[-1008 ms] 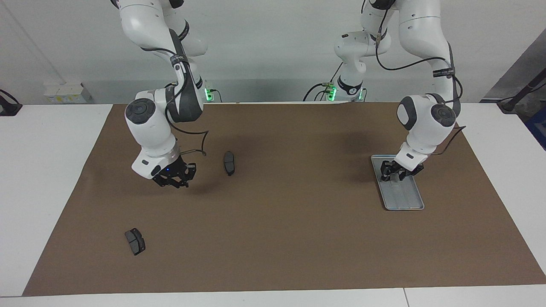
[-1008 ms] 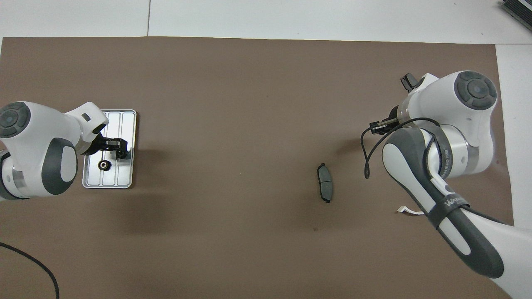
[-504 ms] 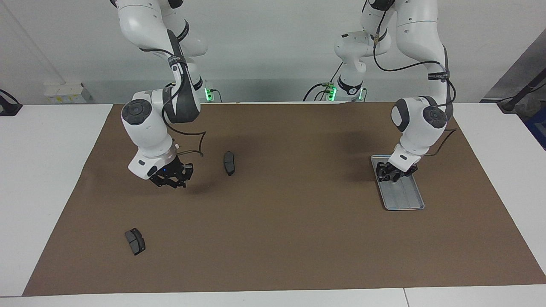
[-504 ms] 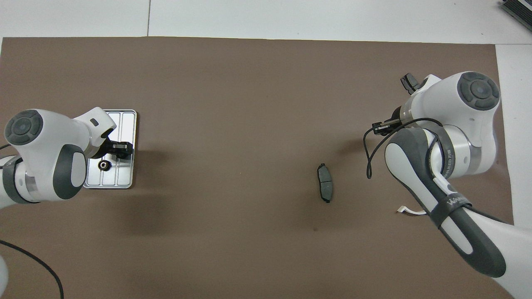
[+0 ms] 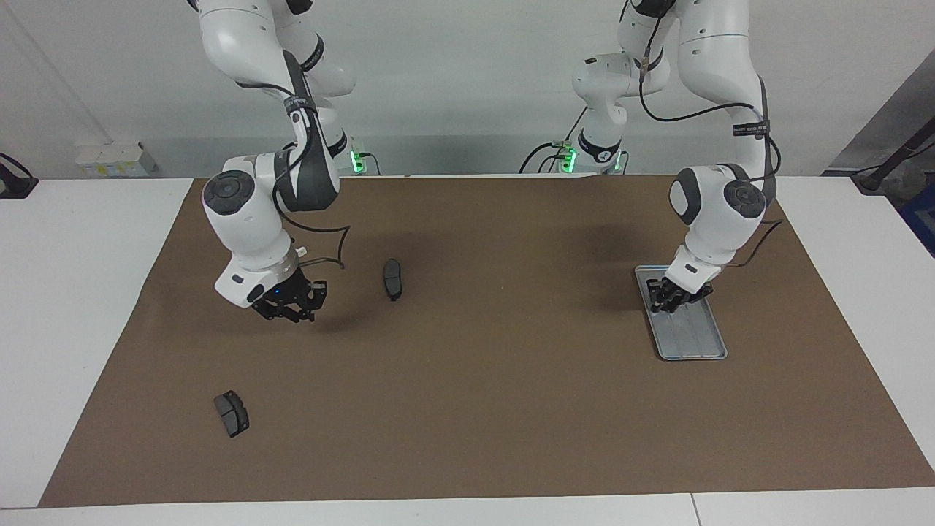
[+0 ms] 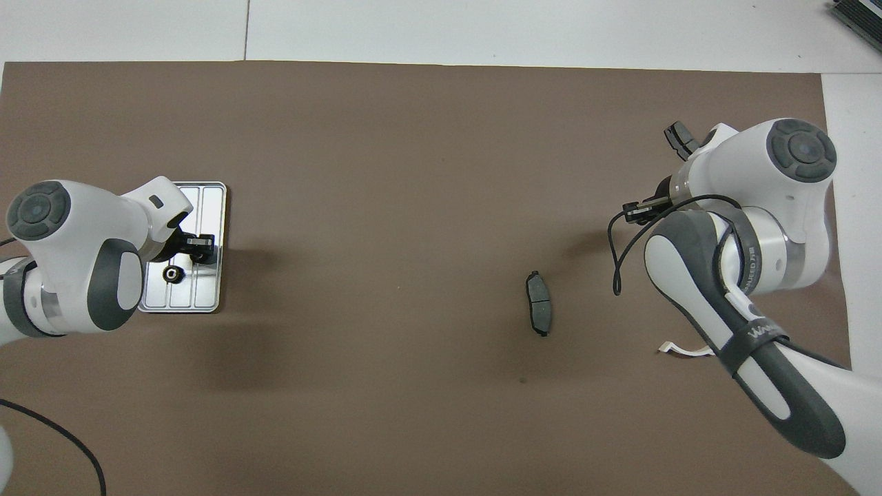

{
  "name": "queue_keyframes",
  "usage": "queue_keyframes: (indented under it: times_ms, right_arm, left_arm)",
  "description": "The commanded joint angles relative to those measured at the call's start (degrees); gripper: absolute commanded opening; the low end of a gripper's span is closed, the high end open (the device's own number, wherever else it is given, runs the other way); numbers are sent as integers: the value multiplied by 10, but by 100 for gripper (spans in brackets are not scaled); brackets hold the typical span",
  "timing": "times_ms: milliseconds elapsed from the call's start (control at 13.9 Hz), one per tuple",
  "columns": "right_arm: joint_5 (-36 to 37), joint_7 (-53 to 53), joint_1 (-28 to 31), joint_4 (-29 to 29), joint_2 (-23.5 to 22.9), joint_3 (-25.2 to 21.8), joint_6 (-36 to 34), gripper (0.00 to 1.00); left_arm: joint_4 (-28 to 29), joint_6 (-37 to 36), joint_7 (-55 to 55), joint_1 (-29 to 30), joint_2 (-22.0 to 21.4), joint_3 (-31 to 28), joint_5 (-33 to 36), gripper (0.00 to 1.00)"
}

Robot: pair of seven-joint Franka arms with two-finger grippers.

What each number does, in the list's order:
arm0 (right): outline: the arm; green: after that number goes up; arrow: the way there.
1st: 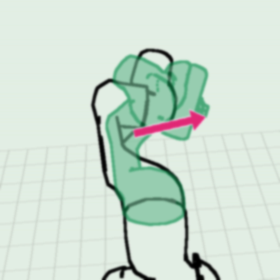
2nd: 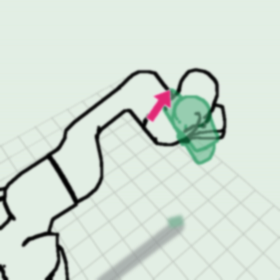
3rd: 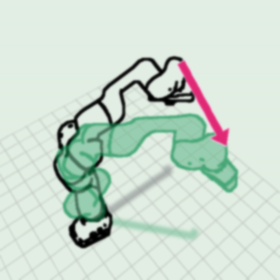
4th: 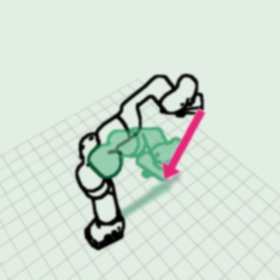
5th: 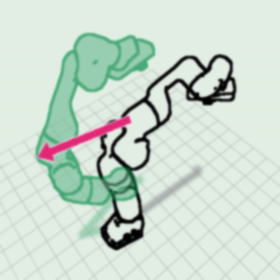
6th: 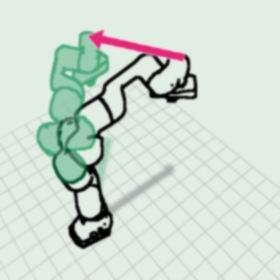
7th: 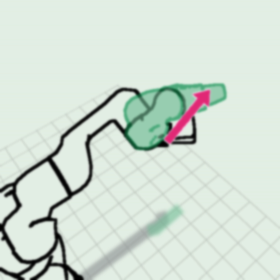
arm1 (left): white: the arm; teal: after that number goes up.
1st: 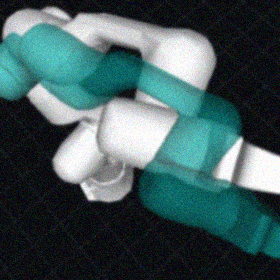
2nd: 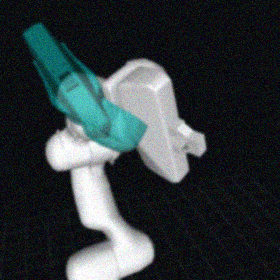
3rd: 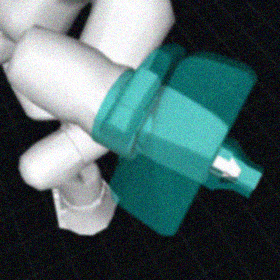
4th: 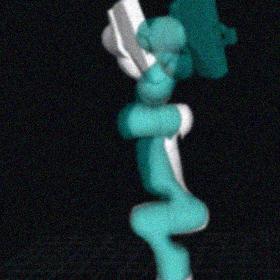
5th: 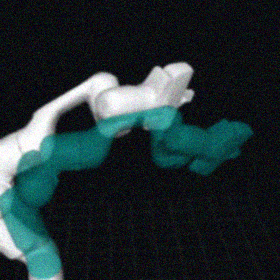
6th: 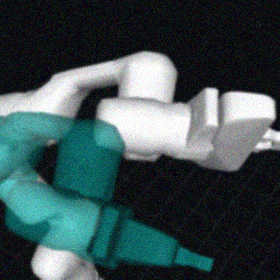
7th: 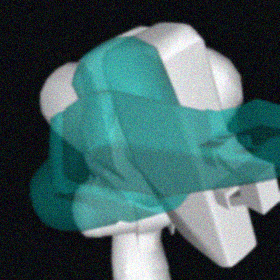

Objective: Place bearing gear from tray to pile

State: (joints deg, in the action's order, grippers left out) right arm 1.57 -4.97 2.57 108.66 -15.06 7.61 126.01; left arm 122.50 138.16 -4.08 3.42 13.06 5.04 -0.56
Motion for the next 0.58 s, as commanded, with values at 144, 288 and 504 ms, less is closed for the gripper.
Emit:
queue_keyframes:
  times_ms: [144, 288, 504]
  right_arm:
    - [1, -35, 23, 40, 10, 6, 55, 11]
    - [2, -43, 24, 57, 4, 6, 96, 12]
    - [2, -53, 36, 79, 2, 6, 121, 23]
  left_arm:
    - [-76, -60, 70, -31, 21, -4, 7, 0]
    - [-80, -61, 123, -62, 23, -4, 7, 0]
    - [-82, -61, 222, -118, 22, -4, 7, 0]
